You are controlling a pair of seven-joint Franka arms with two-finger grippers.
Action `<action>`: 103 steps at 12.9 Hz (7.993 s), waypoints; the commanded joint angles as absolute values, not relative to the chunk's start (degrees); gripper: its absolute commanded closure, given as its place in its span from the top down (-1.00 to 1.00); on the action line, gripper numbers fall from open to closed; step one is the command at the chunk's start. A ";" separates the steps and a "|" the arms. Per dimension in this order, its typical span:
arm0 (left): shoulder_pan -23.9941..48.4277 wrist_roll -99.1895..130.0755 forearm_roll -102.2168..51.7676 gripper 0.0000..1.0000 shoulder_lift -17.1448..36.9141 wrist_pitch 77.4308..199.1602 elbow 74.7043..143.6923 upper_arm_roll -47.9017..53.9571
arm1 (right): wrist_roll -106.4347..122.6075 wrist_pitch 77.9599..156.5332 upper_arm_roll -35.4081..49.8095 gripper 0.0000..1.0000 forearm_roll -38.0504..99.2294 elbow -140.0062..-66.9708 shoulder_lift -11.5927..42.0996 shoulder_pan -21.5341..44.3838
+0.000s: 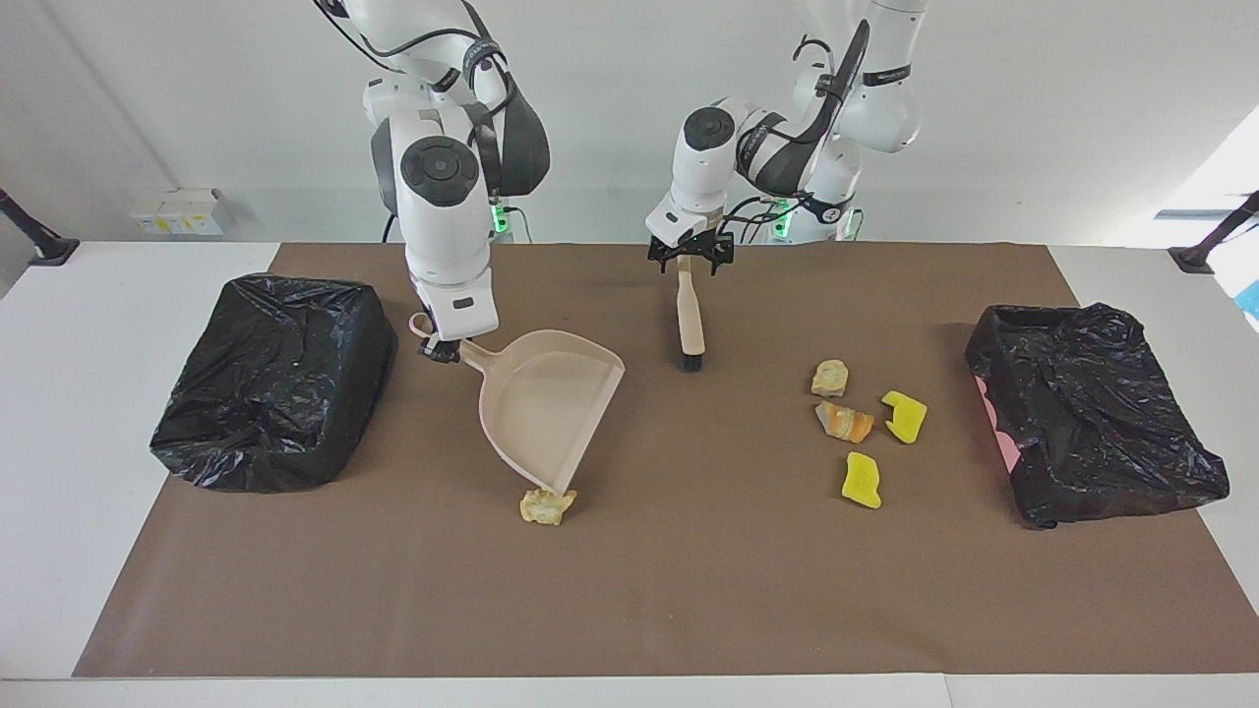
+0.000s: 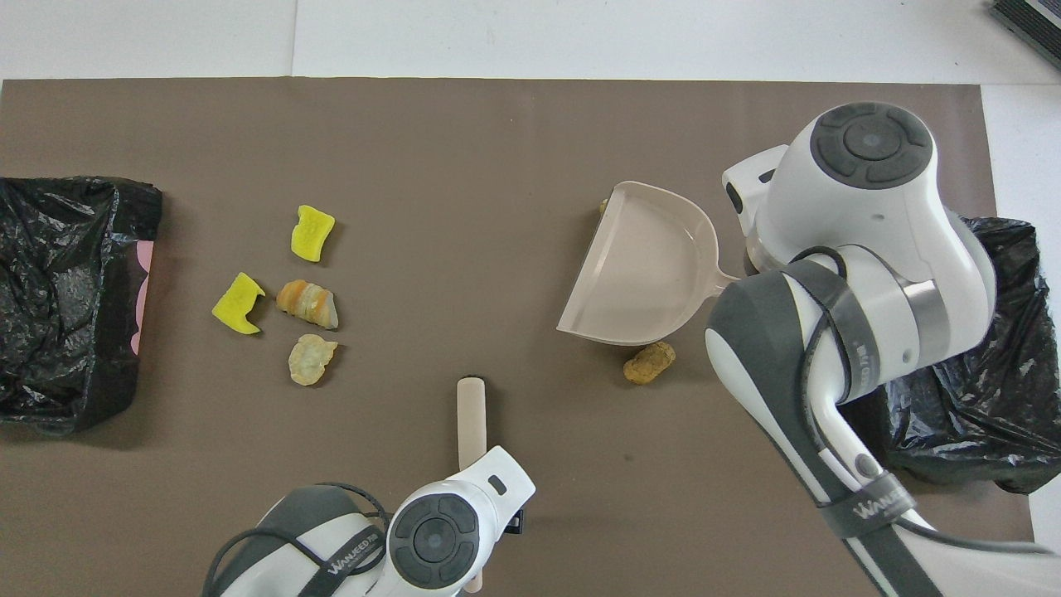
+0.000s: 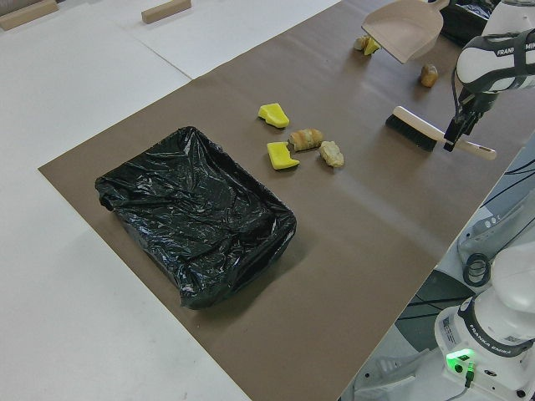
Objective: Sweep and dump trash in bin
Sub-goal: 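Drag the dustpan toward the debris while the left gripper reaches the brush, then lift the beige brush with the left gripper toward the debris, then sweep the sponge and food bits into the dustpan with the left gripper, then carry the loaded dustpan to the black bag with the right gripper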
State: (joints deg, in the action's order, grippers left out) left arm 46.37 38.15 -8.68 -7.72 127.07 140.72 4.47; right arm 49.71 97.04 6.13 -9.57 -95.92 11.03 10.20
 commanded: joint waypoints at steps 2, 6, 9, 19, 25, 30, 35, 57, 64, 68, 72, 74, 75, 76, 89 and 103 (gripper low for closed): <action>48.08 37.53 -12.21 -0.85 -9.40 125.43 142.30 3.34 | 53.51 97.64 6.59 -1.00 -10.46 -97.21 9.49 10.37; 47.29 36.39 -12.22 -1.00 -9.40 118.05 137.92 3.08 | 56.86 98.00 6.59 -1.00 -10.63 -97.12 9.67 10.11; 42.39 34.64 -11.61 -1.00 -11.94 107.43 132.29 2.72 | 57.04 98.70 6.77 -1.00 -10.63 -97.03 10.02 10.72; 8.48 3.21 -3.87 -1.00 -12.57 98.16 123.05 2.72 | 50.20 109.41 6.86 -1.00 -11.68 -96.77 17.74 18.80; -4.12 -9.04 2.88 -1.00 -7.40 107.83 122.96 2.64 | 49.40 111.36 6.86 -1.00 -15.03 -97.29 20.48 21.53; -4.75 -4.32 6.15 -1.00 -1.49 112.76 126.55 2.72 | 49.39 111.27 6.94 -1.00 -16.87 -98.26 20.30 21.71; 2.79 7.89 5.28 -1.00 -5.00 112.85 133.94 3.08 | 49.22 111.71 6.94 -1.00 -16.96 -98.35 20.65 22.14; 32.52 24.17 -17.58 -1.00 -2.54 122.97 125.25 2.73 | 45.35 112.07 6.86 -1.00 -17.14 -98.09 22.32 23.91; 18.93 17.36 -3.98 -1.00 -0.97 107.06 114.52 2.29 | 45.35 110.30 6.94 -1.00 -18.11 -97.38 21.97 24.17; 10.65 5.55 7.71 -1.00 7.95 108.19 108.23 2.29 | 45.35 110.48 6.94 -1.00 -17.93 -97.56 21.88 24.17; 5.37 0.71 11.32 -1.00 17.39 112.64 100.45 2.46 | 45.26 110.57 6.94 -1.00 -17.84 -97.65 21.88 24.17; 5.80 0.79 10.64 -1.00 18.28 115.57 102.03 2.46 | 45.26 110.65 6.94 -1.00 -17.75 -97.73 21.88 24.17; 6.15 0.97 10.55 -1.00 17.67 116.62 105.43 2.55 | 45.26 110.83 6.94 -1.00 -17.67 -97.73 21.97 24.17; 6.33 1.31 10.37 -1.00 16.62 116.98 107.82 2.90 | 45.26 110.83 6.94 -1.00 -17.67 -97.73 21.97 24.08; 35.40 23.38 -12.37 -1.00 7.12 116.10 120.06 3.08 | 43.60 110.66 6.94 -1.00 -17.31 -97.91 21.97 24.08; 35.60 31.55 -11.51 -1.00 -0.94 102.77 112.76 2.29 | 48.51 108.99 6.94 -1.00 -16.96 -97.91 17.41 19.26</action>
State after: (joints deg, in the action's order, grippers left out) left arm 35.88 30.48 -12.22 3.80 106.93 112.53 2.95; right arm 46.40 110.50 6.30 -16.63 -97.46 19.73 21.00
